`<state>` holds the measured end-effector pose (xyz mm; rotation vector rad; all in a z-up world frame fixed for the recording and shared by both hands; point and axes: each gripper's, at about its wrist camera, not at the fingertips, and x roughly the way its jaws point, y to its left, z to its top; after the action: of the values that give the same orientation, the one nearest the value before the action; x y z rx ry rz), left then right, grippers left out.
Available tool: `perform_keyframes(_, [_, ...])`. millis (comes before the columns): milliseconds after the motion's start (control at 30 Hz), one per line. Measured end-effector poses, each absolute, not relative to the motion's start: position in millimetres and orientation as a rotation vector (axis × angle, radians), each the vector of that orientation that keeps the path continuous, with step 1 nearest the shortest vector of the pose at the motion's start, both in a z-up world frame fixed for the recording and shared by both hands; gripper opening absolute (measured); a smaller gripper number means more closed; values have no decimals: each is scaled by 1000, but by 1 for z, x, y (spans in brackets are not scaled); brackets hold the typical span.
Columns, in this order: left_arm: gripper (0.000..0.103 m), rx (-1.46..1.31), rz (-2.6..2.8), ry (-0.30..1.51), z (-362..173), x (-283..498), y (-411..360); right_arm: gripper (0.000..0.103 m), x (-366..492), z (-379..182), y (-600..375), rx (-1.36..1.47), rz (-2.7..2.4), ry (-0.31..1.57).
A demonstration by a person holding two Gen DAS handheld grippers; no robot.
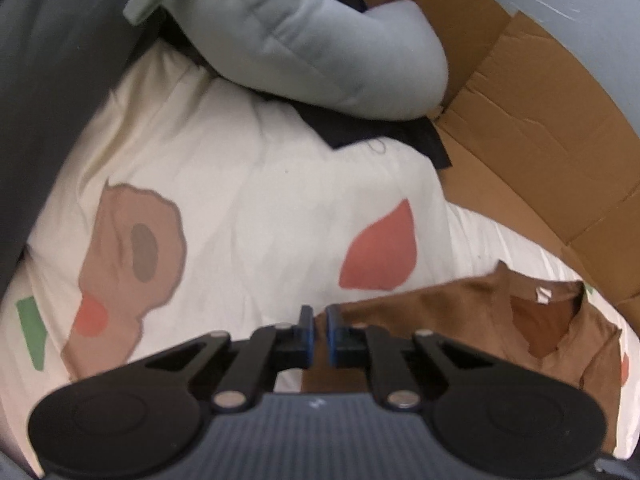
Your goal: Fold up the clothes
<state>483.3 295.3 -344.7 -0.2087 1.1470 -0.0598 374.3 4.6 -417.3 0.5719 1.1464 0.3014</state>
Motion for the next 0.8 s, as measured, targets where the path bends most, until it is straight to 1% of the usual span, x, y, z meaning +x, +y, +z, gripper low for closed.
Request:
perform_keyframes(167, [8,-163,-38,1158,-347,489,289,1,374,-426,6,545,269,1165])
perform_keyframes(200, [8,-170,-37,1151,-345,490,289,1,375,-427,8,537,266,1166])
perform_keyframes(233, [11,-179,-35,1138,-342,489,290,1,376,-428,9,530,262,1167])
perform_keyframes(333, [12,-204,-35,1095,-328,484,298,1,378,-428,10,521,259,1172])
perform_keyframes(600, [12,-239,-143,1133,-318,461,300,1,380,-429,10,523,268,1178])
perform_keyframes(667, [12,-235,-165,1147,-322,458,293,1,380,-429,10,522,271,1180])
perform_keyframes(800, [12,-221,-150,1204,-346,460,282,1,381,-430,10,514,273,1187])
